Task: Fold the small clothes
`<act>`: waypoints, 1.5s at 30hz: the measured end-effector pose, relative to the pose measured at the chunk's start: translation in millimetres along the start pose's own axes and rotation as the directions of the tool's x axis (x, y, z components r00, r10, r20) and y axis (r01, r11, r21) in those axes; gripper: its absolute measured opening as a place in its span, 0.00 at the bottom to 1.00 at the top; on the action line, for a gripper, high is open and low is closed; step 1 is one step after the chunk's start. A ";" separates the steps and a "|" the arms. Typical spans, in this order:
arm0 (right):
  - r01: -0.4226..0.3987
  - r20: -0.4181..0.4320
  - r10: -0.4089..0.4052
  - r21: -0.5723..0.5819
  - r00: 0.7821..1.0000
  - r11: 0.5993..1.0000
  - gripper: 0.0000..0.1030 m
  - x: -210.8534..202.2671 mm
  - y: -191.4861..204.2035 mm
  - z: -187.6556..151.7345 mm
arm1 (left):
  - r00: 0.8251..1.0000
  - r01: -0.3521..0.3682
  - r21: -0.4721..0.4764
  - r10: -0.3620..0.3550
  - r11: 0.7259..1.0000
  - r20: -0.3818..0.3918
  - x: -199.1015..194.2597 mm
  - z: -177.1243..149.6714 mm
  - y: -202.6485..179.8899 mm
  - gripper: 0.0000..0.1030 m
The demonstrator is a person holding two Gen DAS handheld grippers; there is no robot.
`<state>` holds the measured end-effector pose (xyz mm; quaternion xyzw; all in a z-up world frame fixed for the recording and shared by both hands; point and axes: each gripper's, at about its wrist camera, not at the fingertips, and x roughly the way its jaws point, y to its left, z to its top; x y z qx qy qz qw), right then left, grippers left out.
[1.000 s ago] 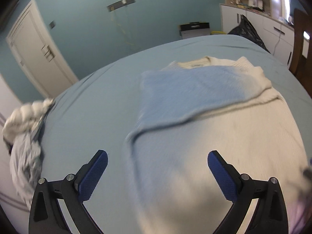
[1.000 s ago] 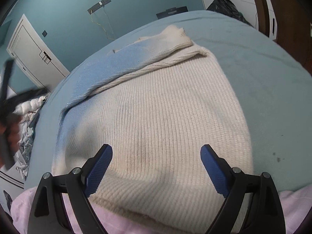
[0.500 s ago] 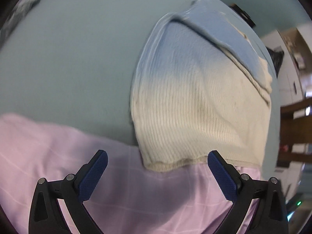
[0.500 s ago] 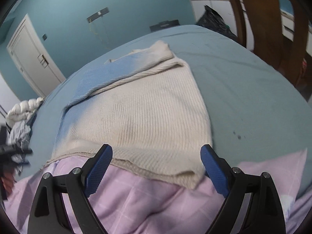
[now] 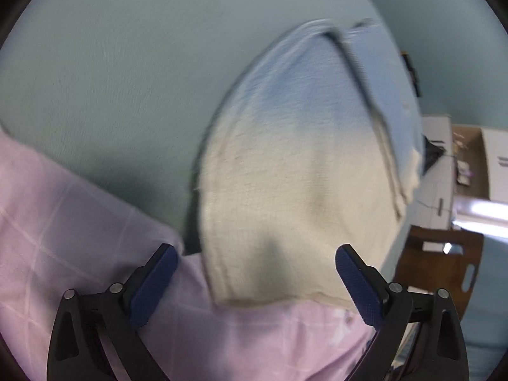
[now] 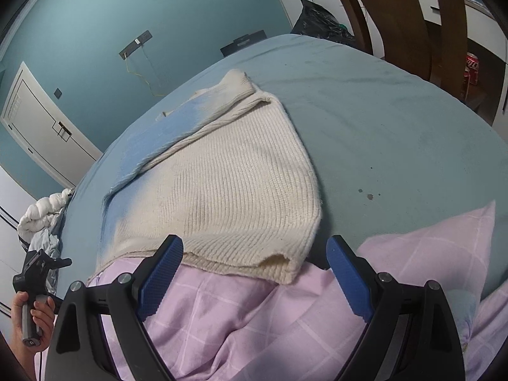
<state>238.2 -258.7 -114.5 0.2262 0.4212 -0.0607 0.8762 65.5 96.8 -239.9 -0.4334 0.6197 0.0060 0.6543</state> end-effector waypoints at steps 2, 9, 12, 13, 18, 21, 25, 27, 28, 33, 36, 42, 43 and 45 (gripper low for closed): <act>0.004 -0.009 -0.004 -0.018 1.000 1.000 0.87 5.6 2.3 -0.1 | 1.000 -0.028 0.000 0.028 1.000 -0.004 10.5 -1.4 -0.8 0.97; -0.023 -0.024 0.024 0.035 0.999 0.999 0.87 15.4 -9.0 5.4 | 0.994 -0.106 0.096 0.107 0.990 -0.002 36.5 -8.2 -20.8 0.43; -0.067 -0.013 0.068 0.084 0.998 0.994 0.87 7.5 -18.4 15.5 | 0.996 -0.090 0.124 0.092 0.988 -0.003 39.0 -9.1 -26.9 0.24; -0.087 -0.019 0.090 0.098 0.996 0.991 0.87 5.8 -21.1 24.3 | 0.996 -0.084 0.132 0.085 0.988 0.000 36.7 -9.2 -27.8 0.18; -0.114 -0.137 0.139 0.175 0.981 0.978 0.87 15.2 -43.6 66.5 | 0.999 0.019 0.123 -0.023 0.992 0.024 12.3 -7.6 -25.5 0.07; -0.160 -0.261 0.245 0.310 0.934 0.937 0.87 44.2 -68.9 69.2 | 0.995 0.078 0.126 -0.084 0.989 0.046 -1.1 -7.8 -30.0 0.07; -0.085 -0.400 0.255 0.395 0.880 0.915 0.82 77.8 -92.4 44.9 | 0.994 0.085 0.180 -0.097 0.980 0.057 -13.3 -10.6 -43.0 0.06; -0.107 -0.411 0.276 0.389 0.869 0.915 0.77 81.9 -90.1 36.8 | 0.994 0.075 0.207 -0.090 0.975 0.061 -14.4 -11.2 -48.5 0.06; -0.099 -0.425 0.253 0.352 0.869 0.931 0.77 82.3 -84.5 33.5 | 0.995 0.059 0.220 -0.075 0.974 0.063 -12.3 -11.2 -51.4 0.06; -0.105 -0.549 0.215 0.225 0.807 0.969 0.77 102.0 -55.4 13.5 | 0.996 0.007 0.246 -0.030 0.969 0.087 -0.7 -16.7 -48.3 0.06; -0.091 -0.556 0.206 0.228 0.805 0.969 0.77 107.7 -49.1 12.2 | 0.995 -0.013 0.258 -0.013 0.966 0.099 1.6 -19.6 -44.8 0.06; -0.157 -0.526 0.369 0.403 0.766 0.902 0.76 127.1 -48.9 9.5 | 0.993 0.004 0.267 -0.034 0.964 0.109 -6.2 -16.7 -48.6 0.06; -0.163 -0.530 0.378 0.407 0.759 0.899 0.66 129.4 -46.7 8.0 | 0.993 0.011 0.271 -0.043 0.963 0.114 -9.8 -15.7 -51.1 0.06; -0.198 -0.515 0.425 0.438 0.745 0.877 0.46 131.7 -45.8 6.2 | 0.991 0.030 0.267 -0.063 0.963 0.116 -14.2 -13.0 -55.3 0.06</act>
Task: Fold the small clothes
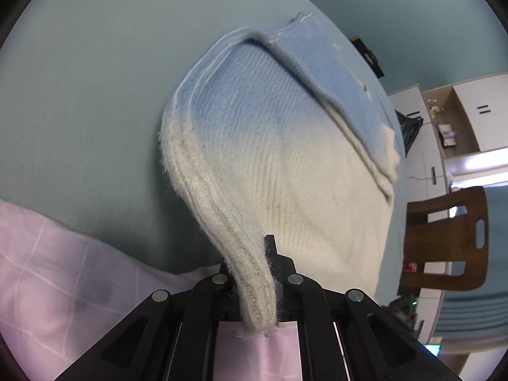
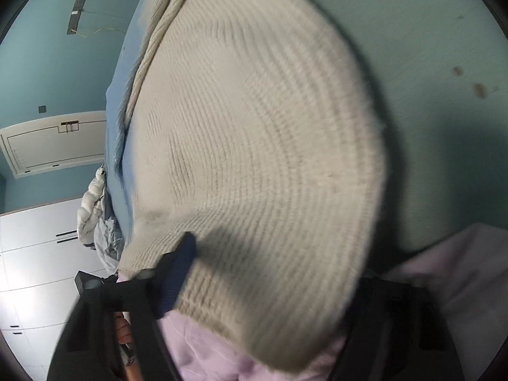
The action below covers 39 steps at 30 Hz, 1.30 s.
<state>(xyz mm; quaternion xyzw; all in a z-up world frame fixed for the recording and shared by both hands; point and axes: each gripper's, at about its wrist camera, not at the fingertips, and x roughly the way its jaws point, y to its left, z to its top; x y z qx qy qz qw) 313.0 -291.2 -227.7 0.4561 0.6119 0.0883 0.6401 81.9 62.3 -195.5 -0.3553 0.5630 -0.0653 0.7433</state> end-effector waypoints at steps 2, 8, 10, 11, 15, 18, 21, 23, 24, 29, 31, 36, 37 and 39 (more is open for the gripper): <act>-0.092 0.004 0.092 0.027 0.996 0.995 0.21 -1.0 -3.0 1.0 | 1.000 0.027 -0.014 -0.027 1.000 -0.001 -2.9 5.1 -1.2 0.06; -0.150 0.155 0.151 -0.021 0.976 0.988 0.03 -23.0 10.1 -5.2 | 0.997 0.080 -0.024 -0.080 0.996 0.019 -12.7 6.0 -10.7 0.05; -0.241 0.213 0.244 -0.038 0.946 0.970 0.02 -40.0 20.0 -11.5 | 0.995 0.089 -0.022 -0.088 0.996 0.057 -23.6 5.8 -16.3 0.05; -0.285 0.237 0.289 -0.048 0.928 0.957 0.02 -46.8 25.2 -14.2 | 0.994 0.079 -0.010 -0.078 0.997 0.075 -27.7 5.8 -21.4 0.05; -0.380 0.315 0.421 -0.186 0.851 0.906 0.02 -83.4 65.9 -28.7 | 0.978 0.114 0.047 -0.121 0.992 0.168 -61.8 5.0 -43.8 0.05; -0.362 0.373 0.478 -0.341 0.795 0.868 0.02 -121.0 100.9 -45.8 | 0.956 0.169 0.094 -0.187 0.981 0.228 -95.5 5.0 -59.9 0.04; -0.362 0.427 0.540 -0.430 0.725 0.827 0.02 -152.7 127.5 -61.7 | 0.931 0.197 0.153 -0.233 0.969 0.281 -129.5 -0.3 -74.4 0.04; -0.419 0.432 0.591 -0.431 0.681 0.799 0.02 -168.8 135.8 -66.4 | 0.907 0.250 0.180 -0.295 0.951 0.299 -155.4 -6.5 -80.7 0.04; -0.435 0.433 0.607 -0.436 0.667 0.788 0.02 -172.6 140.2 -69.5 | 0.899 0.262 0.195 -0.313 0.945 0.308 -165.3 -8.9 -83.4 0.04; -0.397 0.415 0.648 -0.544 0.639 0.739 0.02 -217.6 180.4 -112.4 | 0.867 0.296 0.275 -0.378 0.915 0.326 -220.7 -37.4 -87.1 0.04; -0.365 0.396 0.652 -0.590 0.647 0.721 0.02 -237.9 189.0 -134.9 | 0.864 0.320 0.285 -0.402 0.903 0.303 -233.9 -51.9 -83.6 0.04; -0.319 0.382 0.652 -0.643 0.655 0.697 0.02 -261.9 184.4 -185.5 | 0.856 0.353 0.325 -0.443 0.877 0.266 -262.8 -91.4 -73.5 0.04; -0.303 0.387 0.653 -0.656 0.651 0.691 0.02 -268.1 179.6 -197.7 | 0.853 0.354 0.331 -0.447 0.875 0.268 -266.3 -96.8 -72.6 0.04; -0.316 0.383 0.668 -0.661 0.638 0.680 0.02 -268.0 170.0 -206.4 | 0.854 0.353 0.343 -0.449 0.871 0.263 -270.9 -102.9 -71.5 0.04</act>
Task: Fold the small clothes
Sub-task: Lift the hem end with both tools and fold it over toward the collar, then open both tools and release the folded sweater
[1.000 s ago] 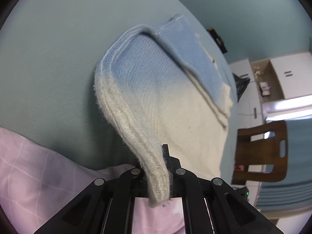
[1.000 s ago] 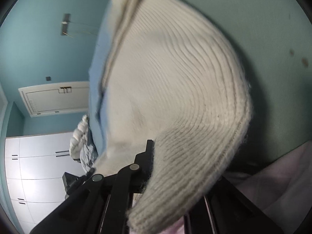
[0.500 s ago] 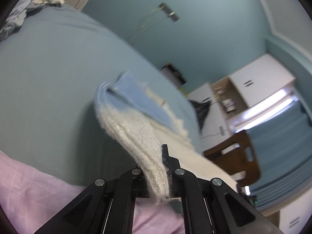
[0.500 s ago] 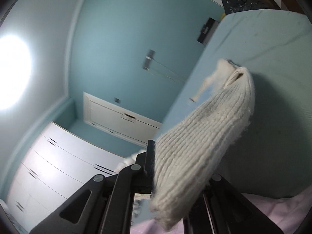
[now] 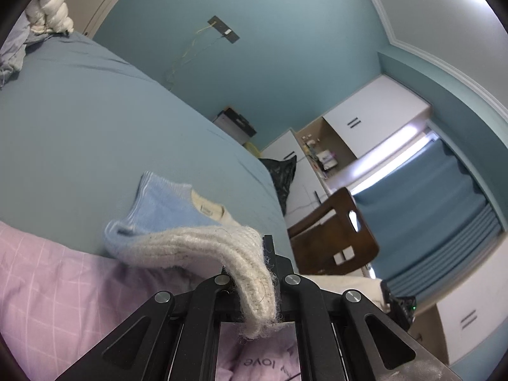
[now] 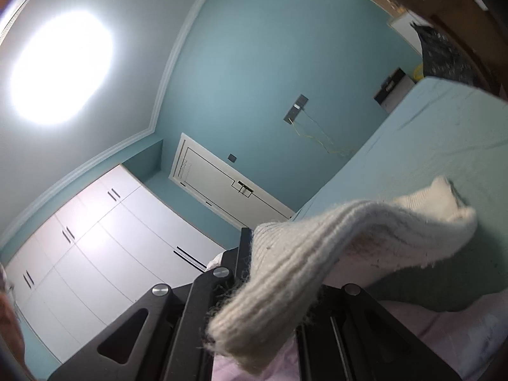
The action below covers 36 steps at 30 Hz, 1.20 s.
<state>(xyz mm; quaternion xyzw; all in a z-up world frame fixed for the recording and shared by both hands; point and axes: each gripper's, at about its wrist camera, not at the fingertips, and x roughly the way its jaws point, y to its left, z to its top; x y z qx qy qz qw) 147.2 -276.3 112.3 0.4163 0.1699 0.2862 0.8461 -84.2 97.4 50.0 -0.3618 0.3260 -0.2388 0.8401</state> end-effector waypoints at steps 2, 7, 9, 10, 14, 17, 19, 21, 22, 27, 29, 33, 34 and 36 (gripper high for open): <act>0.006 -0.001 -0.006 0.022 1.000 1.000 0.02 -4.0 -4.6 -6.6 | 1.000 0.010 0.000 -0.010 1.000 -0.012 9.7 4.7 -2.3 0.04; 0.079 -0.004 -0.079 0.141 0.997 0.987 0.02 29.1 -46.6 -0.3 | 0.999 0.036 -0.056 -0.038 0.998 -0.024 55.6 42.9 8.0 0.04; 0.104 -0.001 -0.106 0.207 0.994 0.973 0.02 42.5 -62.7 14.8 | 0.998 0.050 -0.076 -0.053 0.996 -0.037 81.0 66.4 12.7 0.04; 0.125 -0.002 -0.128 0.240 0.992 0.963 0.02 52.3 -71.4 25.0 | 0.998 0.044 -0.093 -0.049 0.995 -0.046 99.9 82.0 15.3 0.04; 0.226 -0.078 -0.212 0.312 0.974 0.923 0.02 105.0 -111.9 79.5 | 0.996 -0.012 -0.143 -0.001 0.990 -0.087 184.6 135.9 31.4 0.04; 0.301 -0.138 -0.268 0.350 0.953 0.887 0.02 153.2 -152.5 110.9 | 0.991 -0.091 -0.187 0.071 0.978 -0.111 252.5 171.6 56.3 0.04; 0.341 -0.169 -0.298 0.377 0.939 0.861 0.02 185.8 -182.7 130.6 | 0.985 -0.134 -0.218 0.106 0.967 -0.137 297.5 187.9 77.6 0.04; 0.377 -0.226 -0.307 0.422 0.924 0.824 0.03 227.3 -224.6 149.1 | 0.964 -0.220 -0.252 0.171 0.942 -0.202 349.0 203.1 107.5 0.05; 0.416 -0.255 -0.332 0.445 0.908 0.793 0.05 243.8 -246.8 154.0 | 0.948 -0.272 -0.298 0.201 0.915 -0.249 373.0 207.2 127.3 0.05; 0.454 -0.215 -0.421 0.631 0.881 0.629 0.50 277.1 -331.3 164.0 | 0.831 -0.522 -0.481 0.294 0.704 -0.472 423.3 182.7 187.5 0.22; 0.421 -0.158 -0.431 0.655 0.889 0.628 0.83 274.4 -327.1 164.3 | 0.834 -0.527 -0.379 0.379 0.761 -0.401 420.6 184.9 171.6 0.32; 0.496 -0.226 -0.447 0.501 0.866 0.709 0.89 276.0 -304.5 157.0 | 0.789 -0.608 -0.147 0.572 0.781 -0.225 398.1 180.7 134.4 0.78; 0.542 -0.258 -0.477 0.444 0.840 0.713 0.89 273.1 -300.8 154.0 | 0.784 -0.612 -0.086 0.590 0.786 -0.192 389.6 174.8 125.1 0.79; 0.638 -0.319 -0.558 0.285 0.767 0.715 0.89 259.5 -298.3 145.0 | 0.777 -0.613 -0.008 0.601 0.790 -0.188 378.2 163.6 115.6 0.82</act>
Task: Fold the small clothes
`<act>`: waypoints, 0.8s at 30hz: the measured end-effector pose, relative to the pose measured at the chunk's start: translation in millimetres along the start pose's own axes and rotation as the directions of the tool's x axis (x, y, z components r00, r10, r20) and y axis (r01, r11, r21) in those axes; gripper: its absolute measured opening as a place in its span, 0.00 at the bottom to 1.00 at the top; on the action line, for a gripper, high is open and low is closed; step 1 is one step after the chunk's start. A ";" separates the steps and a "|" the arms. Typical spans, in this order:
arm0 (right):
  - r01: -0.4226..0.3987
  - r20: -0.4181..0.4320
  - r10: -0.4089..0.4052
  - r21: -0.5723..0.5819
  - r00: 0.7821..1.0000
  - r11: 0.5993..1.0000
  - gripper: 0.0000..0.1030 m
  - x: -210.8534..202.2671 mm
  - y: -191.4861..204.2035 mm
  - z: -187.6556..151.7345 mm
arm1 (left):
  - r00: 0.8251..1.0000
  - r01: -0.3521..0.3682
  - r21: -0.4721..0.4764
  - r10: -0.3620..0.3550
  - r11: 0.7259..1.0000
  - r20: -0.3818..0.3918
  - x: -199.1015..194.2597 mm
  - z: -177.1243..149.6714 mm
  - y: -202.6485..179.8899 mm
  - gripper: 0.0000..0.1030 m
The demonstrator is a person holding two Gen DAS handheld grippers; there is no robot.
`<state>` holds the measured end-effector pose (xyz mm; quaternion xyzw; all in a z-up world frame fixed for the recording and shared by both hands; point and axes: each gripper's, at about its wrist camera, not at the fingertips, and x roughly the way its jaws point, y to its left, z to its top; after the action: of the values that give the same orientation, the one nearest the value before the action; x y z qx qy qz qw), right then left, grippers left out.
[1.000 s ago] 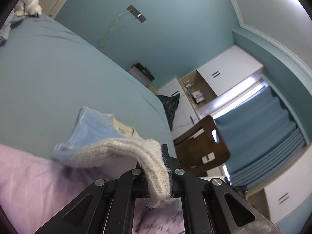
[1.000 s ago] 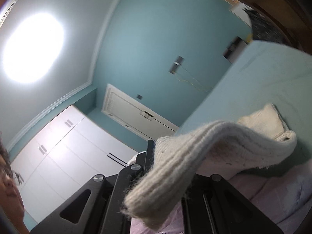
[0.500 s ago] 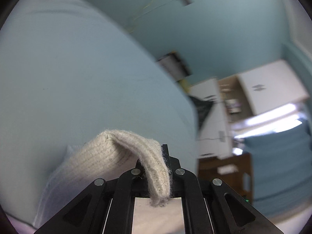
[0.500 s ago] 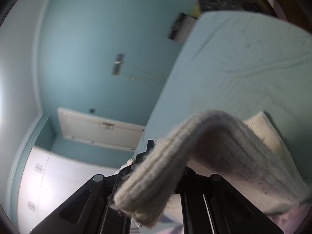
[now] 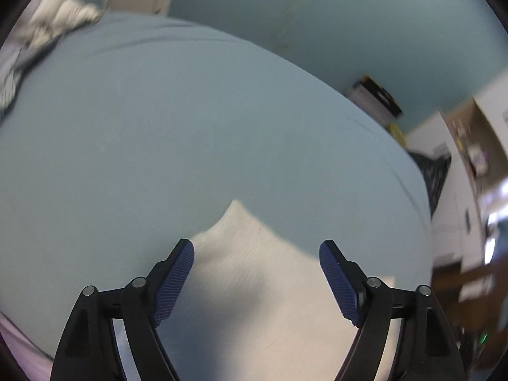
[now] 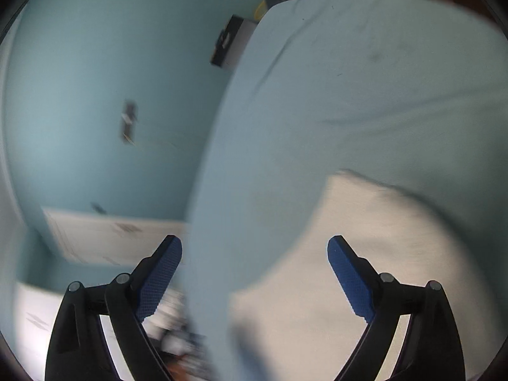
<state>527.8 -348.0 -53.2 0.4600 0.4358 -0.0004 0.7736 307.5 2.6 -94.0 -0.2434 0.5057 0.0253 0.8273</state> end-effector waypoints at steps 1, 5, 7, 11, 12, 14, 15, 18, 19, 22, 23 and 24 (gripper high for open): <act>0.069 -0.008 -0.069 -0.073 0.998 0.995 0.89 -3.6 -4.7 -2.6 | 1.000 -0.011 0.040 0.011 0.999 -0.007 -7.4 -16.7 4.7 0.85; 0.309 -0.034 -0.336 -0.317 0.941 0.897 0.89 -4.3 -50.7 -21.3 | 0.994 -0.104 0.138 0.107 0.985 -0.013 -17.2 -69.6 25.6 0.86; 0.342 -0.107 -0.396 -0.335 0.912 0.878 0.89 0.8 -74.3 -31.1 | 0.988 -0.145 0.166 0.151 0.975 -0.024 -15.3 -97.2 37.1 0.86; 0.269 -0.242 -0.349 -0.308 0.905 0.912 0.50 12.0 -100.9 -51.9 | 0.978 -0.158 0.185 0.179 0.970 -0.105 -8.4 -140.6 66.8 0.86; 0.295 -0.235 -0.383 -0.333 0.893 0.895 0.23 14.8 -100.2 -55.2 | 0.977 -0.159 0.181 0.181 0.971 -0.115 -6.3 -143.7 69.6 0.86; 0.306 -0.172 -0.387 -0.365 0.906 0.879 0.13 7.9 -89.9 -54.1 | 0.974 -0.171 0.185 0.194 0.968 -0.116 -8.8 -151.1 78.4 0.86; 0.302 -0.129 -0.371 -0.373 0.920 0.878 0.09 -8.2 -86.6 -60.2 | 0.973 -0.176 0.193 0.200 0.965 -0.112 -12.6 -152.7 80.9 0.86; 0.218 0.030 -0.220 -0.333 0.975 0.917 0.08 -58.0 -81.1 -57.8 | 0.974 -0.189 0.205 0.210 0.960 -0.086 -31.5 -151.0 85.8 0.86; 0.194 0.067 -0.182 -0.314 0.981 0.929 0.08 -74.0 -81.7 -62.1 | 0.976 -0.192 0.200 0.209 0.961 -0.065 -38.8 -149.2 86.7 0.86; 0.265 0.122 -0.240 -0.287 0.963 0.921 0.07 -91.1 -94.1 -73.9 | 0.982 -0.180 0.175 0.186 0.968 -0.019 -58.4 -142.1 98.8 0.86; 0.301 0.106 -0.282 -0.276 0.953 0.913 0.07 -85.1 -103.8 -75.1 | 0.984 -0.171 0.177 0.177 0.969 -0.023 -62.3 -142.8 98.8 0.86; 0.344 0.056 -0.342 -0.272 0.938 0.899 0.07 -68.7 -118.7 -72.1 | 0.985 -0.161 0.187 0.171 0.969 -0.039 -60.2 -141.5 96.6 0.86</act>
<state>388.9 -392.6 -105.6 0.2630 0.5029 -0.0773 0.8197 133.7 39.3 -131.8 -0.1235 0.5470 0.0410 0.8270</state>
